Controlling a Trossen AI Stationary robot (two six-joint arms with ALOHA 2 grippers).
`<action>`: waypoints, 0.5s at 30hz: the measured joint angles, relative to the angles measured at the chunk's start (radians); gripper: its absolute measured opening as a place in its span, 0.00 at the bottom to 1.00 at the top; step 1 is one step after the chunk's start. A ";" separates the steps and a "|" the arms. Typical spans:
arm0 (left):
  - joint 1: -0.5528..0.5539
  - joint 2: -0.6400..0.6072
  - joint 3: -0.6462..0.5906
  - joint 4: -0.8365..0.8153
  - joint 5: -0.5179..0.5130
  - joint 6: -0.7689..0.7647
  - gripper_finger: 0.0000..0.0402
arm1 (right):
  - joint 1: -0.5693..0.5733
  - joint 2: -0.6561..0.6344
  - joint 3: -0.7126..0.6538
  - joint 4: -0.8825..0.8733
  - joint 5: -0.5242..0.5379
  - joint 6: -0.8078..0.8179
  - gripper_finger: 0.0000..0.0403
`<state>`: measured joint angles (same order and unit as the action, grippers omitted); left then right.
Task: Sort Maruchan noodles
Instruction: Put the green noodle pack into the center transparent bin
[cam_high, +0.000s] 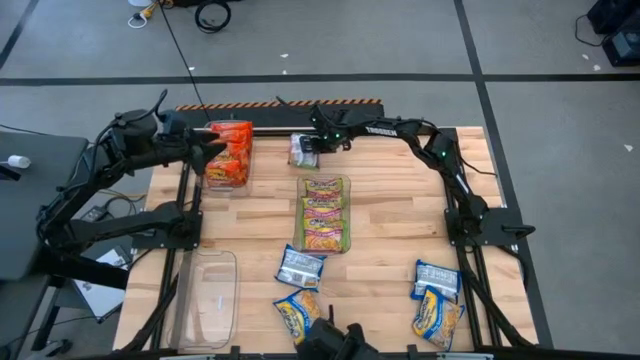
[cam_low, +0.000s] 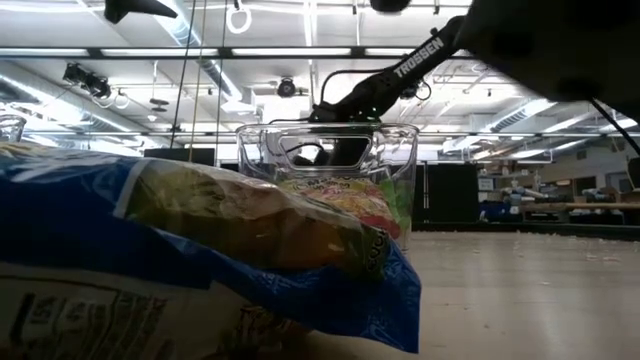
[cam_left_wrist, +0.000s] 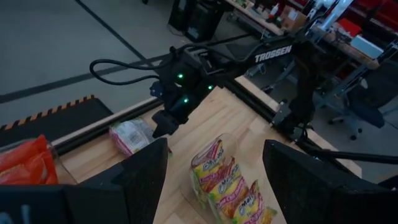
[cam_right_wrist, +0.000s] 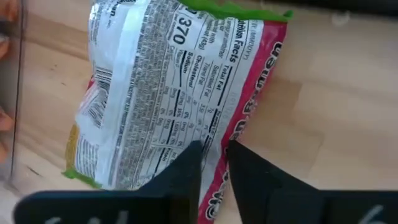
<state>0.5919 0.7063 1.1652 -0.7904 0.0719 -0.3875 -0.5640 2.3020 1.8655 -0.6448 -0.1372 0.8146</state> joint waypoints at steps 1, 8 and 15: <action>0.000 0.000 0.000 0.006 0.000 0.000 0.67 | -0.005 0.000 -0.008 0.014 -0.013 -0.027 0.20; 0.000 0.000 0.000 0.007 0.001 -0.020 0.67 | -0.026 0.000 -0.039 0.018 -0.029 -0.165 0.02; 0.000 0.000 0.000 -0.006 0.001 -0.020 0.67 | -0.021 -0.070 -0.005 -0.017 0.070 -0.372 0.01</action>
<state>0.5915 0.7063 1.1652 -0.7963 0.0727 -0.4080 -0.5847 2.2317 1.8609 -0.6618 -0.0669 0.4425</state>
